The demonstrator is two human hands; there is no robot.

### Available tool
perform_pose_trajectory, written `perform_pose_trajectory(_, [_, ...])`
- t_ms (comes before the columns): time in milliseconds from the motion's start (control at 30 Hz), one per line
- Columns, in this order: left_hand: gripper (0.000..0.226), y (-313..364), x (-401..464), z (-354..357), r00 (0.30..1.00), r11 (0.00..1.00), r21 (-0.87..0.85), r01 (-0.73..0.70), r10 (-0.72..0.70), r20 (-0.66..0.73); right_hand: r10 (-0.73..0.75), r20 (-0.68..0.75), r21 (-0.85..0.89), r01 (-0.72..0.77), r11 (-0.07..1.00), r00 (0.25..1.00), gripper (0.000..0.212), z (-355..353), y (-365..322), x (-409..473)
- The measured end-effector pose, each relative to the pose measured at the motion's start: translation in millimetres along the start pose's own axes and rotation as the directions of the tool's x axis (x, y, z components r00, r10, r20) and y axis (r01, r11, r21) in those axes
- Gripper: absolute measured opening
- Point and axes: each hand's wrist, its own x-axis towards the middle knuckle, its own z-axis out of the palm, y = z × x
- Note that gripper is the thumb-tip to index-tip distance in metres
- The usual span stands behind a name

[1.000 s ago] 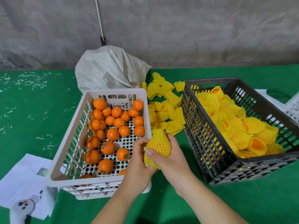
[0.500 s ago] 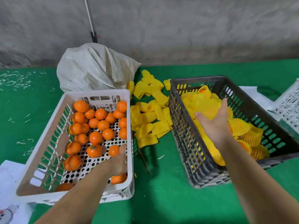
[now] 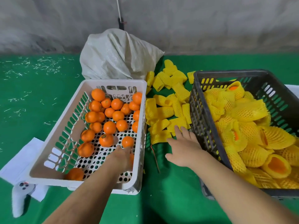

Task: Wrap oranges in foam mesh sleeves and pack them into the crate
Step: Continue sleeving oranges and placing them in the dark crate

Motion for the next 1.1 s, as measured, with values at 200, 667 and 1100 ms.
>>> perform_pose_trajectory(200, [0.043, -5, -3, -1, 0.940, 0.958, -0.259, -0.126, 0.032, -0.339, 0.032, 0.285, -0.197, 0.026, 0.980, 0.958, 0.061, 22, -4, 62])
perform_pose_trajectory(667, [0.062, -4, 1, -6, 0.834, 0.916, -0.258, -0.307, 0.129, -0.537, -0.110, -0.007, 0.057, 0.110, 0.992, 0.994, 0.040, 10, -24, 83])
perform_pose_trajectory(1100, [0.068, 39, -82, -13, 0.931, 0.022, -0.937, -0.349, 0.121, -0.344, 0.107, -0.289, 0.957, 0.285, 0.050, 0.951, 0.049, -27, -45, -21])
